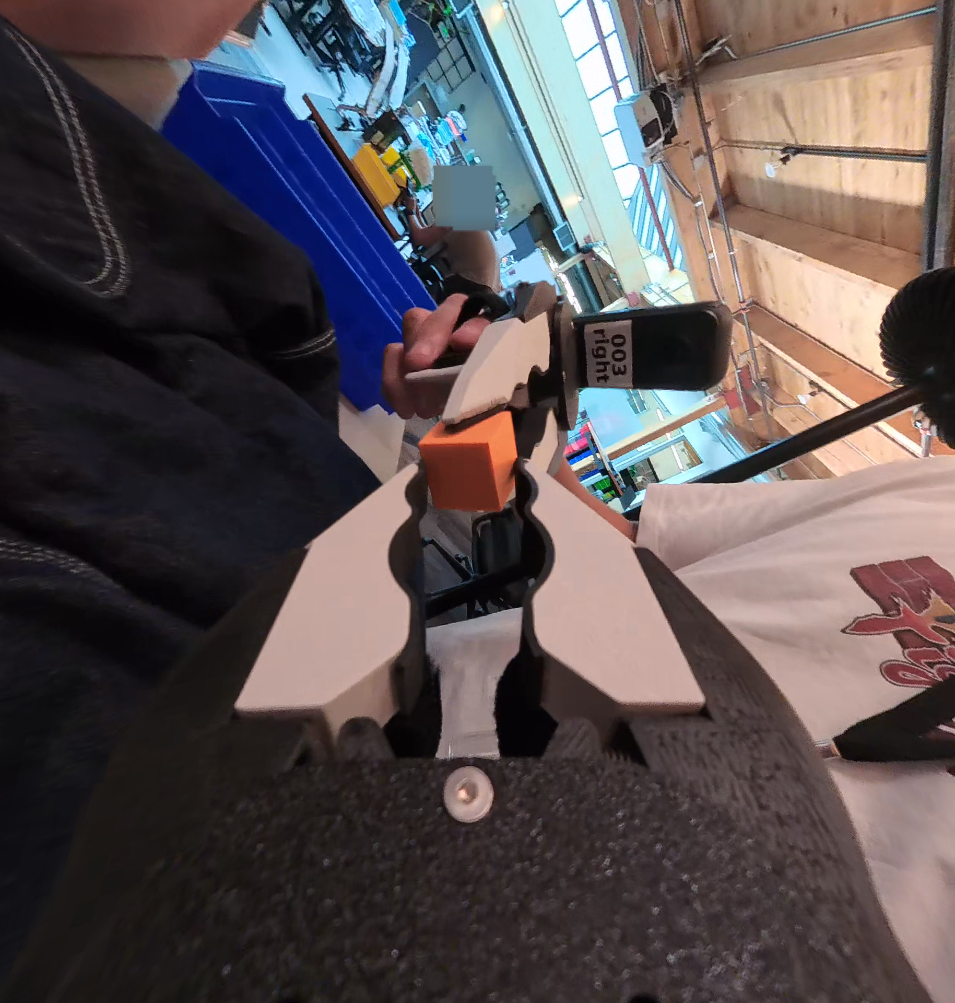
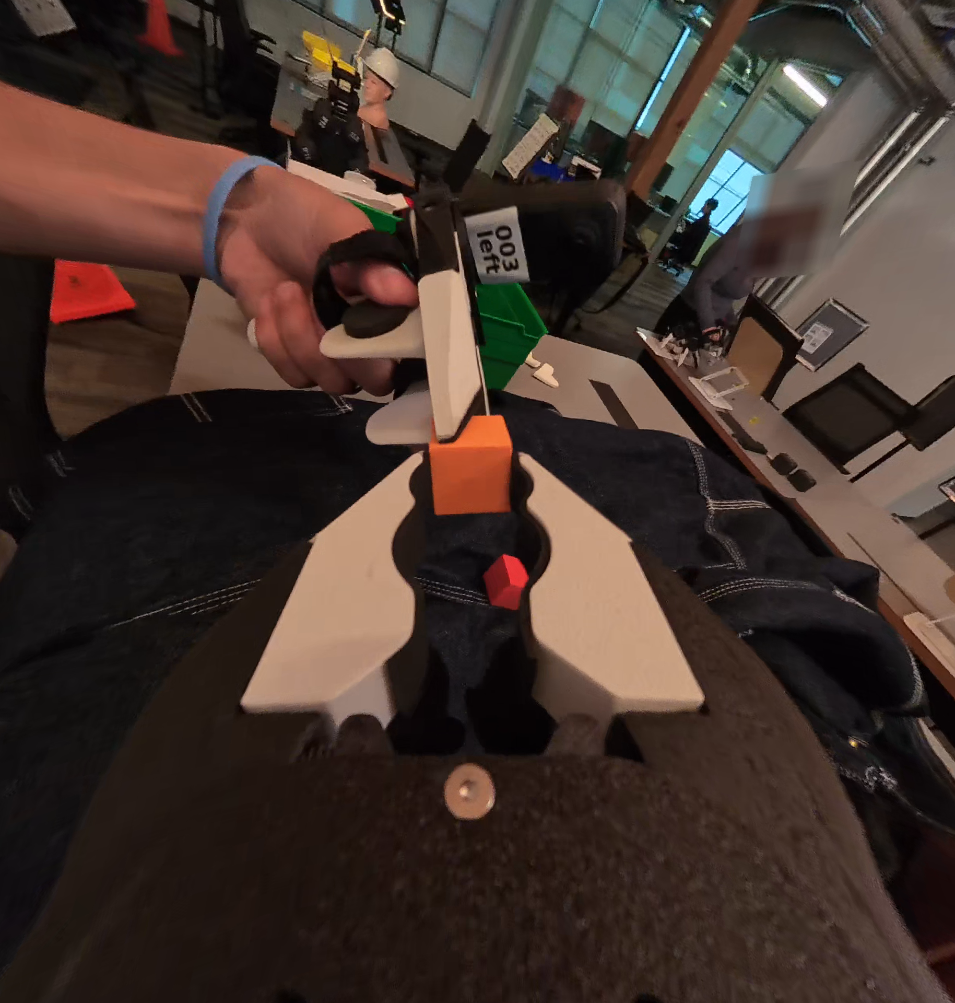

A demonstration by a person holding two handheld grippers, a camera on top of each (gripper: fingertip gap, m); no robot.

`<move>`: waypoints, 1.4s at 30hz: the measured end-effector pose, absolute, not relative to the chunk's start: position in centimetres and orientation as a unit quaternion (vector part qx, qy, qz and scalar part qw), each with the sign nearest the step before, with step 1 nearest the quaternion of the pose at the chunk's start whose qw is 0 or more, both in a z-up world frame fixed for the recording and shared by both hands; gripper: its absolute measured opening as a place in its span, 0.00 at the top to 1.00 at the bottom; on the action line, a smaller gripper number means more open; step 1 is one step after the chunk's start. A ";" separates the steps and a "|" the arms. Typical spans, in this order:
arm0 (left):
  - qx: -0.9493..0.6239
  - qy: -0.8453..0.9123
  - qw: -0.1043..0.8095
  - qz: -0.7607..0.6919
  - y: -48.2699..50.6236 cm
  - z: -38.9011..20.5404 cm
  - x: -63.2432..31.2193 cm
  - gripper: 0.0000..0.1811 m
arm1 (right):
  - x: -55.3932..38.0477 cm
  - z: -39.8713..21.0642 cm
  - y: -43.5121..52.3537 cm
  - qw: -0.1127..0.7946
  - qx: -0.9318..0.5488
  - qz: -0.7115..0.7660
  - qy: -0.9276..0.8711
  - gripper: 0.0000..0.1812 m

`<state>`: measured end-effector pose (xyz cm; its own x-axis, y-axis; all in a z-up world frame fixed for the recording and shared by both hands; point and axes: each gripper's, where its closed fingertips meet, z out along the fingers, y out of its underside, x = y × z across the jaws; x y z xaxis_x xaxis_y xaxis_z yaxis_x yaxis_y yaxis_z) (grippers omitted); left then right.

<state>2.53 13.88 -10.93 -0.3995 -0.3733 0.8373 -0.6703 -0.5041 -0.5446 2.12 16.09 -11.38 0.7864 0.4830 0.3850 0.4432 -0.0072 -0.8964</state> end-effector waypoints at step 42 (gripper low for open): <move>0.769 -0.518 -0.253 0.274 23.2 -24.8 8.2 0.83 | 17.7 -10.9 6.0 0.567 -0.781 0.199 0.171 0.73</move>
<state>8.19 23.15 -24.75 0.3125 -0.9364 0.1599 -0.6583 -0.3348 -0.6742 17.65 6.02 -10.95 0.8624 -0.0402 -0.5047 -0.4925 -0.2978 -0.8178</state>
